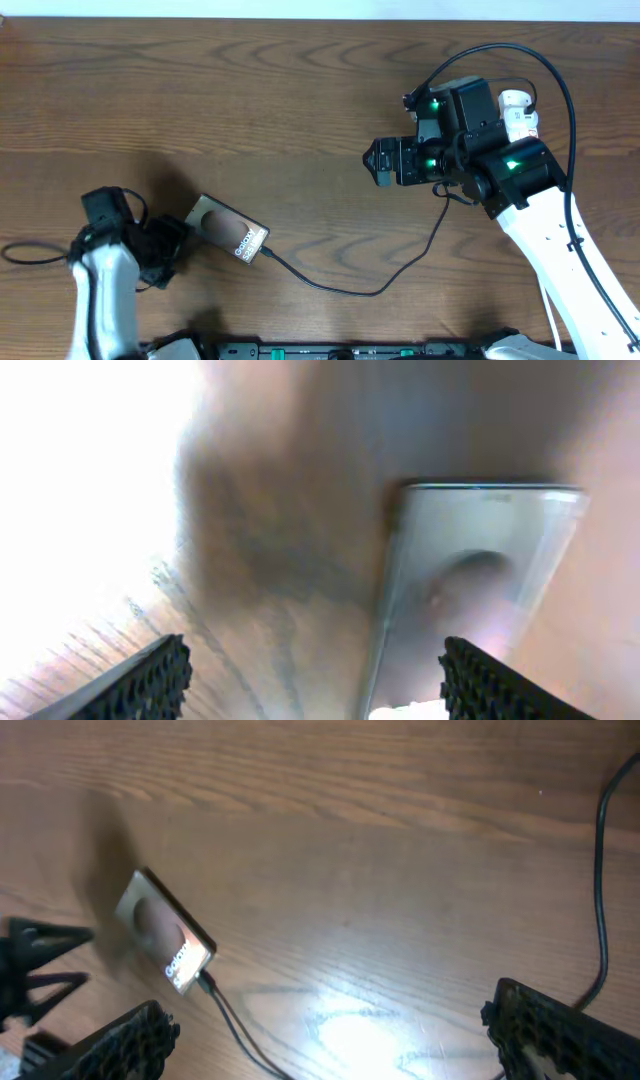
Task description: Plug charger to phone and switch on socket
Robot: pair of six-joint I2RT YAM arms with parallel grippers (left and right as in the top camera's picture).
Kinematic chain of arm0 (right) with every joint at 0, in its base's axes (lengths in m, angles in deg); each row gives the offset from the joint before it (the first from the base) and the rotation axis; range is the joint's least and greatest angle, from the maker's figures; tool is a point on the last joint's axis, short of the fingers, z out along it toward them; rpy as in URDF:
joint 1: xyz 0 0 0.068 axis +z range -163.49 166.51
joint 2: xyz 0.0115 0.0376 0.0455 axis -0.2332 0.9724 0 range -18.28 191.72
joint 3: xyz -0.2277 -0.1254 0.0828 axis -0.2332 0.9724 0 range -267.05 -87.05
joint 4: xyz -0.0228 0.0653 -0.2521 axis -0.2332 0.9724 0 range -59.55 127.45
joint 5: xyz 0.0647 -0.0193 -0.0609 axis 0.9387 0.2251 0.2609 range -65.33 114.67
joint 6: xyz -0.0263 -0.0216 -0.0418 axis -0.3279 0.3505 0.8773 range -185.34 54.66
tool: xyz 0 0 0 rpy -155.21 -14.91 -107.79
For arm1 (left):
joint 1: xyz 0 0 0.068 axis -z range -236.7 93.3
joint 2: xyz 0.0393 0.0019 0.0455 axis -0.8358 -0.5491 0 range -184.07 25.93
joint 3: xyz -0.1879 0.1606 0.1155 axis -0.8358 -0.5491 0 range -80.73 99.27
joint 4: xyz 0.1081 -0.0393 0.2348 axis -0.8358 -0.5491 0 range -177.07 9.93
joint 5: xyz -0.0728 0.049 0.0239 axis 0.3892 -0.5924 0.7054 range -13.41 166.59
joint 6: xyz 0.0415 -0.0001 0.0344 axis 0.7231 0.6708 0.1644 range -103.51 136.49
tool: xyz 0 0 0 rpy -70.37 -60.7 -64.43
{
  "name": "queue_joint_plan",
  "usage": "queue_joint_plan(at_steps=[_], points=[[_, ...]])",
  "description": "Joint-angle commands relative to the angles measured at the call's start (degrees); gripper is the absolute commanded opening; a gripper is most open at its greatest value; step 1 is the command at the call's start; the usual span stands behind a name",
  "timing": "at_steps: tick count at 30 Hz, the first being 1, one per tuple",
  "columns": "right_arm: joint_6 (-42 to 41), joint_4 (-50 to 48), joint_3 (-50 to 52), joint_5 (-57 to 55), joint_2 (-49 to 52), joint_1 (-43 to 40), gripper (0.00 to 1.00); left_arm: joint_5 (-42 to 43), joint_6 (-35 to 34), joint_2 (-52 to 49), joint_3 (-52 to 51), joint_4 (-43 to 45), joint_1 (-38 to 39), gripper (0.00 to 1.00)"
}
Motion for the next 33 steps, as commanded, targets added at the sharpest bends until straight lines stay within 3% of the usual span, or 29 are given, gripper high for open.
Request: queue_joint_plan(at_steps=[1, 5, 9, 20, 27, 33], points=[[0.6, 0.6, -0.4, -3.3, -0.5, 0.0, 0.99, 0.7, 5.6, 11.0, 2.3, -0.1, -0.1, 0.82], [-0.4, 0.9, -0.4, -10.1, -0.5, -0.4, 0.99, 10.4, 12.0, 20.4, 3.2, 0.7, -0.1, 0.87], [-0.9, 1.4, -2.3, -17.0, -0.5, -5.7, 0.99, 13.9, 13.3, 28.0, 5.6, 0.0, -0.1, 0.91], [8.1, 7.3, -15.8, -10.3, -0.3, -31.4, 0.99, 13.7, 14.2, 25.5, 14.6, -0.3, 3.2, 0.93], [16.2, 12.7, -21.6, -5.2, 4.2, -43.7, 0.99, 5.0, 14.1, 15.0, 25.4, -0.9, 13.9, 0.93], [21.0, 15.6, -26.1, -0.5, 13.1, -46.7, 0.99, -9.0, 12.4, 5.8, 36.2, -5.5, 24.9, 0.93]])
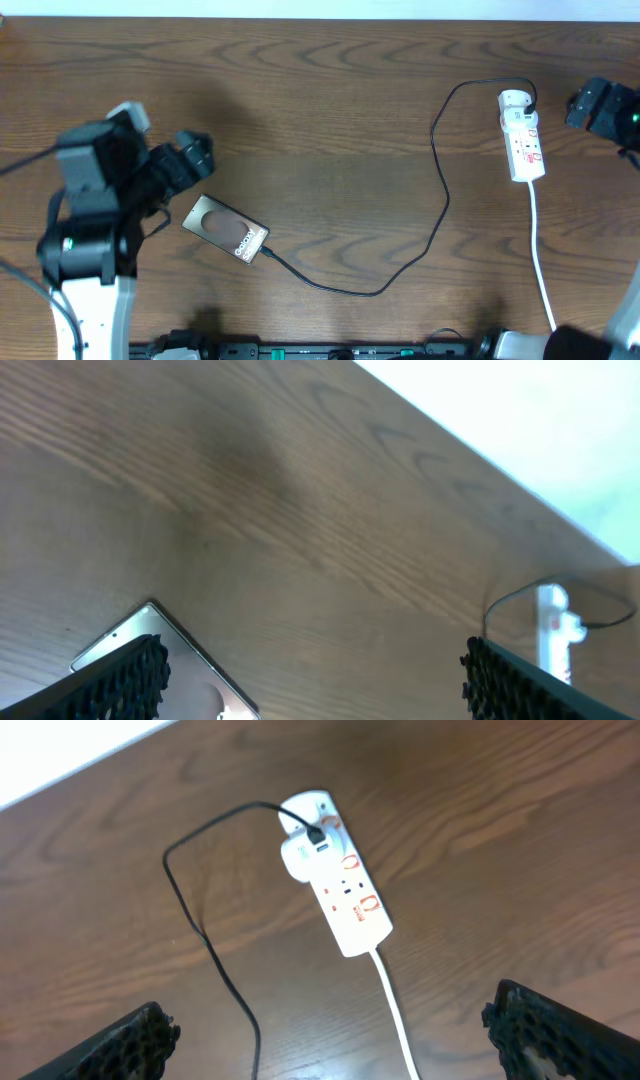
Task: Plug charger to phone and switch on socket
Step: 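Move the right gripper over the white power strip's switch beside the plug, then press down the orange socket switch with the right gripper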
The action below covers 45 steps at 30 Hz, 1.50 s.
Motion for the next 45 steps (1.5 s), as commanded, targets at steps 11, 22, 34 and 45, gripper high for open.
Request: queue_joint_plan(at_steps=[11, 22, 34, 45], points=[[8.5, 7.6, -22.1, 6.2, 27.0, -4.5, 0.99, -20.3, -9.2, -10.6, 10.4, -2.9, 14.2, 0.93], [21.4, 7.3, -24.7, 21.6, 41.4, -7.0, 0.99, -20.3, -9.1, -11.8, 10.4, -3.8, 14.6, 0.93], [25.6, 7.9, -24.6, 24.9, 49.5, -6.6, 0.99, -21.7, -8.9, -11.8, 10.4, -5.5, 14.6, 0.93], [26.7, 7.7, -24.4, 24.7, 52.5, -2.7, 0.99, -21.7, -8.9, -11.8, 10.4, -6.2, 14.6, 0.93]])
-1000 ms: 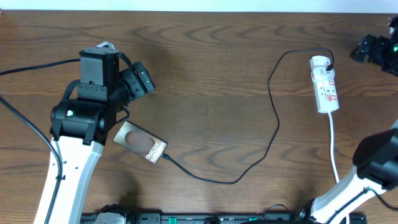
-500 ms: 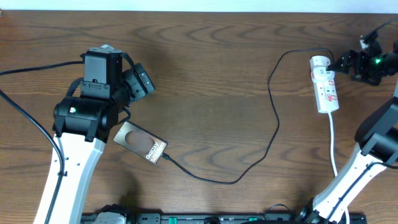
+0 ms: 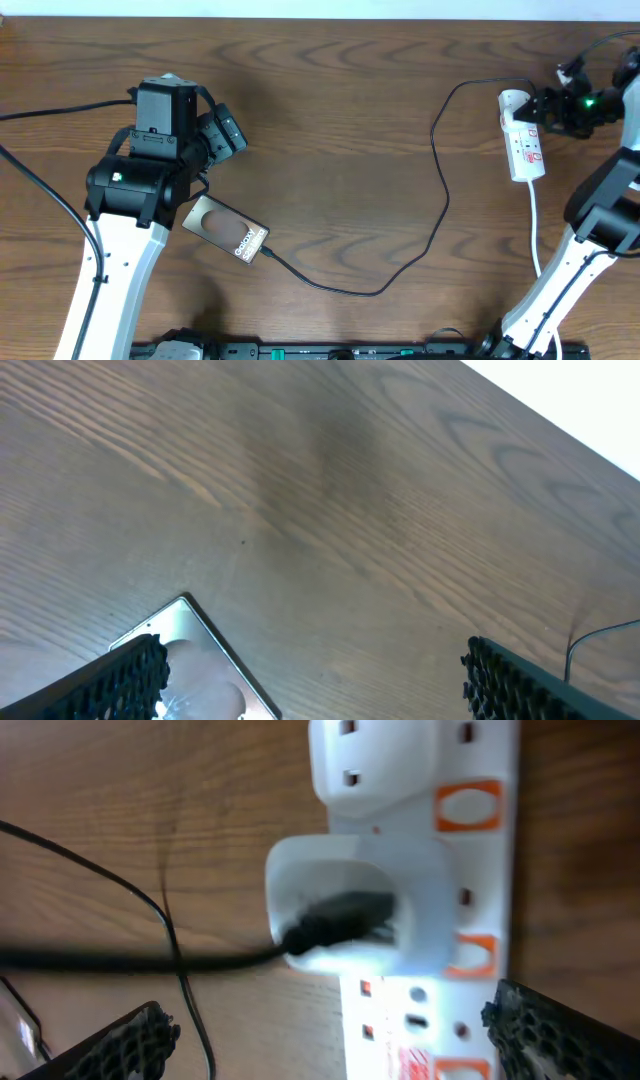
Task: Plug charger to phone and switch on socket
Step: 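Press down the orange socket switch with the right gripper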
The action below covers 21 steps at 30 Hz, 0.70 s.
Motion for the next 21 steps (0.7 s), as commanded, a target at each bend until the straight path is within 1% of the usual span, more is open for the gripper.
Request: queue_joint_plan(at_steps=[1, 7, 14, 21], points=[[1.2, -0.3, -0.8, 0.3, 1.6, 2.1, 0.99, -1.0, 0.0, -0.2, 1.2, -0.8, 0.2, 0.93], [-0.8, -1.8, -0.8, -2.9, 1.8, 3.7, 0.99, -1.0, 0.0, -0.2, 1.2, -0.9, 0.2, 0.93], [-1.9, -2.0, -0.8, -3.1, 1.8, 3.9, 0.99, -1.0, -0.1, -0.2, 1.2, -0.9, 0.2, 0.93], [-5.2, -1.9, -0.8, -5.2, 1.8, 4.0, 0.99, -1.0, 0.0, -0.2, 1.2, -1.4, 0.2, 0.93]])
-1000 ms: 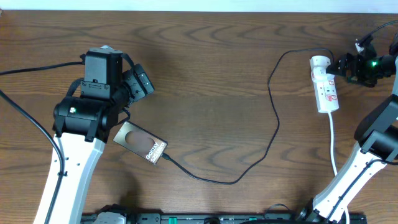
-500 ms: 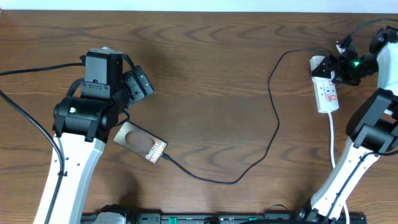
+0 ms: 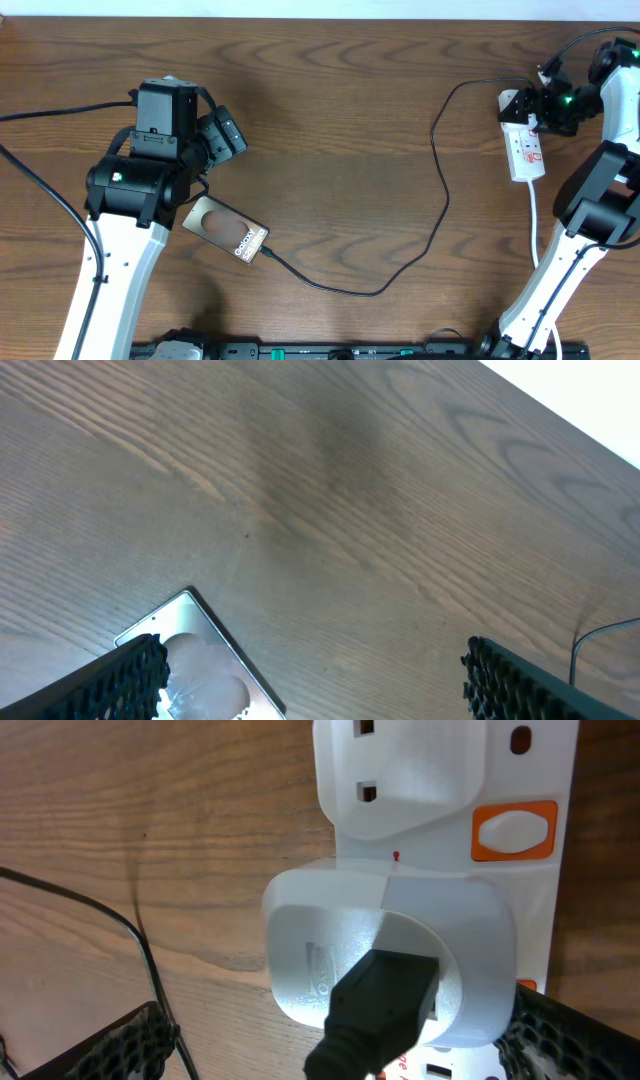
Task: Plug charger to phone and switch on socket
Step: 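Press down the orange socket switch with the right gripper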
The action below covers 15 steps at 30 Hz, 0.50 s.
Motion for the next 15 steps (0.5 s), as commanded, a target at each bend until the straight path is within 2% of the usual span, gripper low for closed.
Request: queue_joint_plan(at_steps=[1, 15], points=[[-2.9, 0.1, -0.8, -1.4, 0.3, 0.5, 0.99, -1.0, 0.0, -0.2, 1.2, -0.7, 0.2, 0.93], [-3.5, 0.0, -0.7, 0.2, 0.5, 0.6, 0.99, -1.0, 0.4, -0.2, 1.2, -0.9, 0.2, 0.93]])
